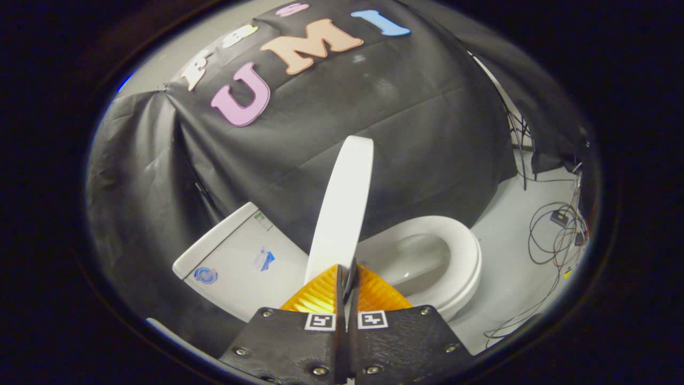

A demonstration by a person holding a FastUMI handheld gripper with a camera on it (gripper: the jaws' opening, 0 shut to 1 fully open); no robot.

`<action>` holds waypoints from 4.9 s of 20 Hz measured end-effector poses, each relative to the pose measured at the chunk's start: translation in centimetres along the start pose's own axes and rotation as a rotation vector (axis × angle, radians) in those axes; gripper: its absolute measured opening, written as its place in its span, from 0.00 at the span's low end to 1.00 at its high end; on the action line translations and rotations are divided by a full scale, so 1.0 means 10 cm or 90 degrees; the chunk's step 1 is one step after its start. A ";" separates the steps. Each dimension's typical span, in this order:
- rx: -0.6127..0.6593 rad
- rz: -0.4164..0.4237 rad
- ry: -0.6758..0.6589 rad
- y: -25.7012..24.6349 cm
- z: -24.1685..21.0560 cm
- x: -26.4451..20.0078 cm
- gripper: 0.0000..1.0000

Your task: Open the toilet lid.

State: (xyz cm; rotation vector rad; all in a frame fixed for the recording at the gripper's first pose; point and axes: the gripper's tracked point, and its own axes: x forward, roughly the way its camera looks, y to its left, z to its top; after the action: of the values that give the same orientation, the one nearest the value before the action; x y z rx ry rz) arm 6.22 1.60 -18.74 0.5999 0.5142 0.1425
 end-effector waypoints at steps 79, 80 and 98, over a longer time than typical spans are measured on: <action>-0.427 0.144 -0.145 2.87 -0.54 0.27 0.07; -0.429 0.146 -0.143 2.87 -0.57 0.26 0.07; -0.307 0.119 -0.194 2.29 0.32 -0.21 0.83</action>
State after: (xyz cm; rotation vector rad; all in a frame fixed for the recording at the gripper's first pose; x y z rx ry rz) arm 6.42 18.20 -2.48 0.1880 0.1158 0.3356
